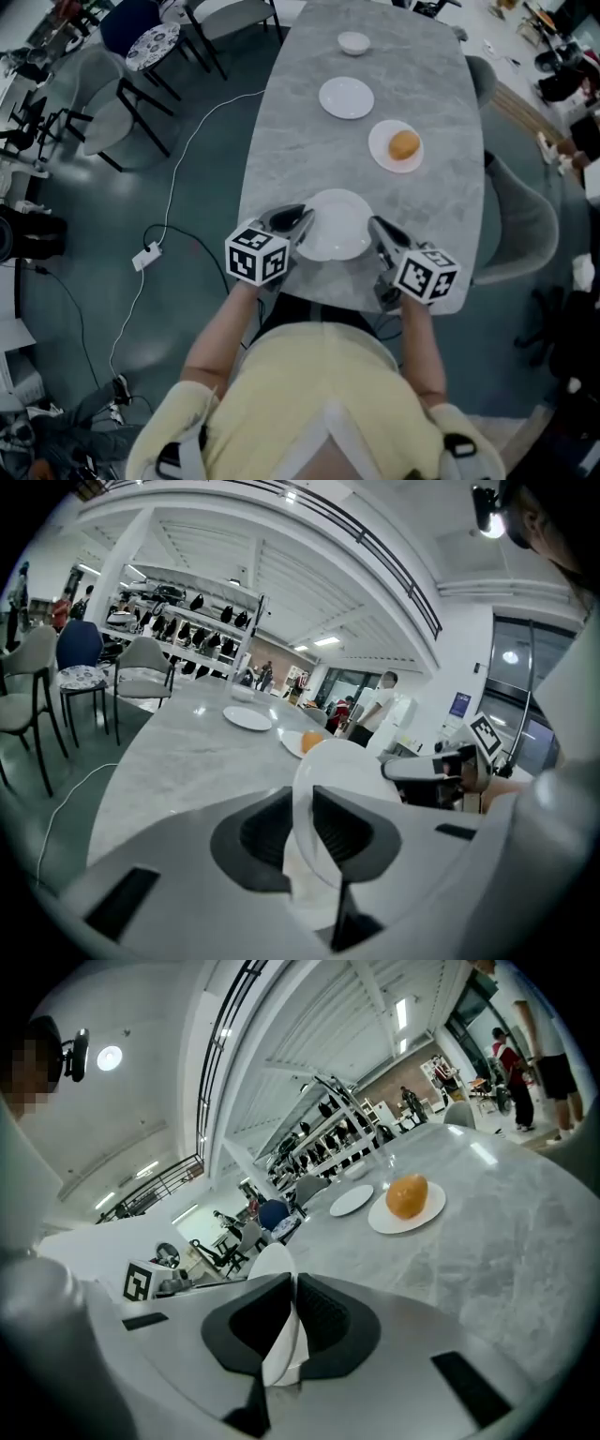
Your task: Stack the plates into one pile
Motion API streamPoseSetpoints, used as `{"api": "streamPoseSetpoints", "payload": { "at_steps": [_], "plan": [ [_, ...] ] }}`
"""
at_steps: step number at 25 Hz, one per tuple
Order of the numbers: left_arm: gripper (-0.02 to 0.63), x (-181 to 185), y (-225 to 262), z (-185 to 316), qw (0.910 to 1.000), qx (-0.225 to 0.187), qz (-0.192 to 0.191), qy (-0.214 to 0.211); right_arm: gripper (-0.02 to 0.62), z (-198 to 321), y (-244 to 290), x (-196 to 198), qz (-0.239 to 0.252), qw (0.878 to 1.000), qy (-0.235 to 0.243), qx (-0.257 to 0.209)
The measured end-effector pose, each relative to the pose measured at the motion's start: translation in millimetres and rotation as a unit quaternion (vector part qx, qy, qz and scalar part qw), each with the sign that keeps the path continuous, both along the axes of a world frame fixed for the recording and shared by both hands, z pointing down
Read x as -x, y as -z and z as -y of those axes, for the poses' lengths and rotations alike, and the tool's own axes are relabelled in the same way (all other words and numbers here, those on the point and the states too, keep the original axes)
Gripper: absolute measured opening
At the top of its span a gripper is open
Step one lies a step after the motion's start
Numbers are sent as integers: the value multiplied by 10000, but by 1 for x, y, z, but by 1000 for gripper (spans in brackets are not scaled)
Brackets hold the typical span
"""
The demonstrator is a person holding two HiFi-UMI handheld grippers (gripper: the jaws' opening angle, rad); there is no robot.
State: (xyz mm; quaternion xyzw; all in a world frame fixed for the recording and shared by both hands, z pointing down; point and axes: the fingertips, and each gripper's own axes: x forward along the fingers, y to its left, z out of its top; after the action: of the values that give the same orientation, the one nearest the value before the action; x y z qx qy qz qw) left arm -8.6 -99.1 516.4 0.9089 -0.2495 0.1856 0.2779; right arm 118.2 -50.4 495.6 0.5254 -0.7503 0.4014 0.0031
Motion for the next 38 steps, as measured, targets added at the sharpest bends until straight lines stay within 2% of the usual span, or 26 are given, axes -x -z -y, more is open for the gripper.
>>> {"api": "streamPoseSetpoints", "payload": {
  "at_steps": [8,13,21,30,34,38],
  "plan": [
    [66,40,-23,-4,9968,191,607,474,21,10,-35,34,-177,9973,481,520],
    [67,50,-32,-5,9916,177,1043,739,23,12,-53,43,-551,9939,624,719],
    [66,44,-51,-9,9856,197,1485,778,23,10,-76,39,-923,9897,473,988],
    [69,43,-68,-6,9772,85,2007,681,31,14,-92,36,-1822,9759,421,1120],
    [71,40,-70,-6,9754,-25,2105,650,32,15,-93,33,-2198,9687,424,1070],
    [71,43,-73,-4,9730,-117,2184,732,34,15,-93,32,-2314,9664,501,1003]
  ]
}}
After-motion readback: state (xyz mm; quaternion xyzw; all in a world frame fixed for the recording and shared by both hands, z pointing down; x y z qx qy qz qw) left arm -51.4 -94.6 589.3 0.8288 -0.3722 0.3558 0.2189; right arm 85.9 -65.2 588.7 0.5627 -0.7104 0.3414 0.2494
